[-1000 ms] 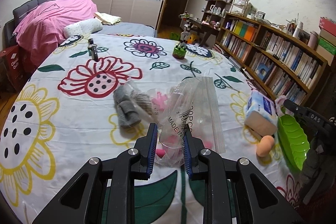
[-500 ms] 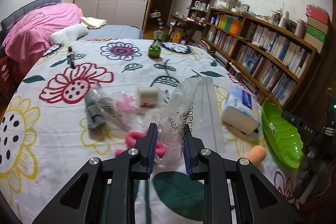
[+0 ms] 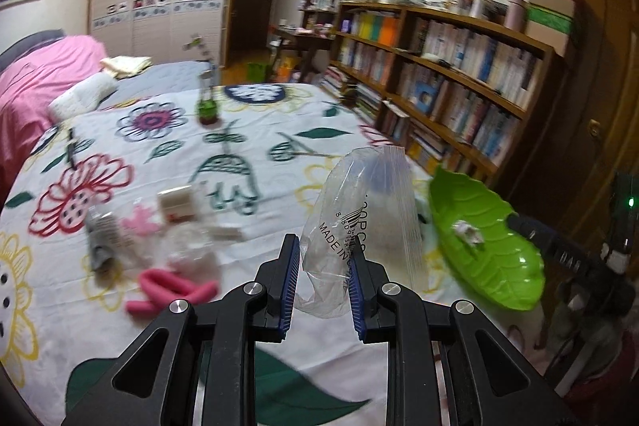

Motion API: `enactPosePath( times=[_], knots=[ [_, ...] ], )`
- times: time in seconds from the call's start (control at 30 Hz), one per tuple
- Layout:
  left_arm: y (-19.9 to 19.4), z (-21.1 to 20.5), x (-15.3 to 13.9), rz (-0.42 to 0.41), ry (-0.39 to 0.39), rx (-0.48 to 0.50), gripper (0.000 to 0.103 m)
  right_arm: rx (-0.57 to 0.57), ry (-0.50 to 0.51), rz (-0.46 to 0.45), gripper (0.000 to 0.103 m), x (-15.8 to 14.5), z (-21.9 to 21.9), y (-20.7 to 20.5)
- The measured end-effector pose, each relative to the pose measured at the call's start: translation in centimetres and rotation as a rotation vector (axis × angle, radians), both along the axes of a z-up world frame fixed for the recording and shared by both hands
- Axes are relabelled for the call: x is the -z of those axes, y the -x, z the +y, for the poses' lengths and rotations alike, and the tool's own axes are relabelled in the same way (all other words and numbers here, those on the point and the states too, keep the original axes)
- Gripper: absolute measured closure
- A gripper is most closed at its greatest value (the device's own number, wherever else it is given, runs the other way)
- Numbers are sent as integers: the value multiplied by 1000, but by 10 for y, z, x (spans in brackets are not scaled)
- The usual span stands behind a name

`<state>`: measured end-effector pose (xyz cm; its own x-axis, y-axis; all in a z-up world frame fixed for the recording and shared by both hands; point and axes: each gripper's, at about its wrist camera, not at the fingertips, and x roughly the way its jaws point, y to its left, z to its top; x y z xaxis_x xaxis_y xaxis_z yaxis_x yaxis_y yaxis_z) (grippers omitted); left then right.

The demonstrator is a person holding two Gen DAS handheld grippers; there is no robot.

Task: Organize soft objects
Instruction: 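Drop the clear bag into the green tray with the left tool while the right moves to the sponge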

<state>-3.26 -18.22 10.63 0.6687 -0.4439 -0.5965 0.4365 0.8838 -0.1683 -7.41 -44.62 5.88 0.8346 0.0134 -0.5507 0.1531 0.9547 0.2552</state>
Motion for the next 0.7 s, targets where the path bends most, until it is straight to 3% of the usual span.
enactPosePath(
  times=[0.37,0.4,0.47,0.5,0.53,0.7],
  knots=[
    [-3,-92,-2,22,-23,202,78,-170,-67,26,39,14,9,37],
    [-5,-102,-2,35,-20,228,75,-194,-73,31,39,17,12,40],
    [-7,-118,-2,57,-6,270,56,-229,-65,34,39,20,19,45],
    [-8,-125,-2,66,1,288,39,-259,-58,36,39,21,25,48],
    [-8,-130,-2,61,5,296,35,-292,-52,33,39,21,32,50],
    [-5,-131,-6,36,-18,282,35,-410,-18,27,39,21,58,53]
  ],
)
